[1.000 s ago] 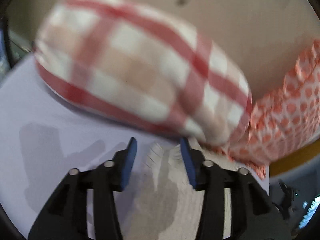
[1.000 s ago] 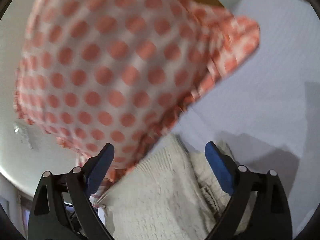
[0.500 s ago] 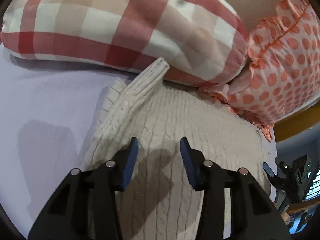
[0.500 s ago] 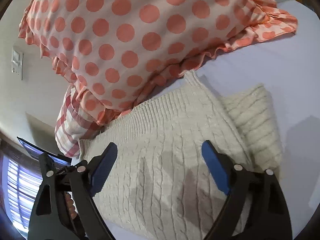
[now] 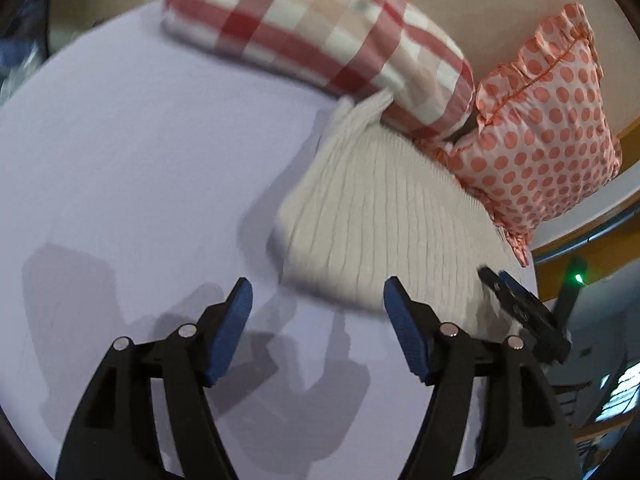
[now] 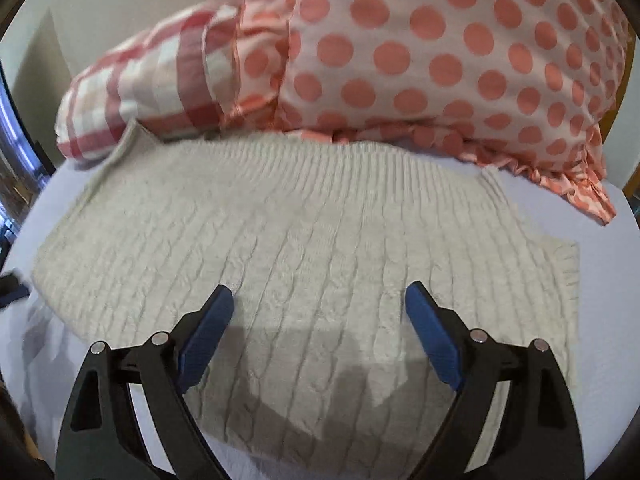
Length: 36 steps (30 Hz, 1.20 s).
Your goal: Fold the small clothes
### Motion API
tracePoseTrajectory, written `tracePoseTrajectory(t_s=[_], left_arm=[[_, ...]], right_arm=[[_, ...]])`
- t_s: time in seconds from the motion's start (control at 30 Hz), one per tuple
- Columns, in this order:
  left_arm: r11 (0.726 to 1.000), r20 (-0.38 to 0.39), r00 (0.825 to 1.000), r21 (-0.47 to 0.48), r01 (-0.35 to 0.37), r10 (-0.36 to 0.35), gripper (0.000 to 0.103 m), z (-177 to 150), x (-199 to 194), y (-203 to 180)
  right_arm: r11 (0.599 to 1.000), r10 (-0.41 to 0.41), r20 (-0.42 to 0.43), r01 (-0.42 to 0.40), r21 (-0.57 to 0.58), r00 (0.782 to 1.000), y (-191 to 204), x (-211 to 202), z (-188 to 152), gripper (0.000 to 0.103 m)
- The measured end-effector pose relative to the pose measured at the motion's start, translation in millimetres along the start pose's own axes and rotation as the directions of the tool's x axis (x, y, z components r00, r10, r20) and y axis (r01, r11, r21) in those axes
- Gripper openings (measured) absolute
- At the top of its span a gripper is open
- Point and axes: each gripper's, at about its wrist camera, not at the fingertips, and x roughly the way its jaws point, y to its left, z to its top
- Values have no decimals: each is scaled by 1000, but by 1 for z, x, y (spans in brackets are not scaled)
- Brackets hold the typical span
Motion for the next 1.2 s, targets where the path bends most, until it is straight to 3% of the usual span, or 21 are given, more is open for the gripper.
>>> tracePoseTrajectory(t_s=[0.13,0.33,0.47,0.6,0.73,0.83,0.9,0.93,1.03,1.1,1.2], left_arm=[[998,-26,998,-30,55,-56,68,-12,20,-10],[994,27,1000,-104,-13,16,67,14,50,-18],[982,67,998,-188,10,3,67,39,58,-8],[989,-2,998,-130,67,-68,68,59,74,-13],[986,-87,985,-91,141,-149,66,78,89,-15],[982,-138,973,-64,175,-183,54,83,97,-16],[986,-147,975,-56,158,-165,28,83,100,-17],[988,-153,977,-70,140,-149,20,83,102,-14],[986,-157,976,-93,136,-149,16,84,104,-14],[993,-144,983,-52,107,-113,14,83,100,-24],[995,-110,990,38,91,-86,14,82,86,-54]], right_arm=[[1000,8,8,-8,13,1000,-2,0,5,92],[999,21,15,-21,28,1000,-3,-2,8,93],[999,27,22,-28,36,999,-3,-1,7,94],[999,34,35,-35,35,999,-5,-1,5,94],[998,40,44,-41,36,998,-4,-1,3,95],[998,46,51,-47,37,998,-5,-1,3,95],[998,42,62,-45,46,997,-5,-2,3,95],[998,36,68,-39,51,997,-6,-3,2,95],[998,-30,85,25,55,996,-6,-7,2,95],[996,-86,70,85,26,994,-5,-7,1,95],[995,-100,40,101,-23,994,-4,-2,-2,95]])
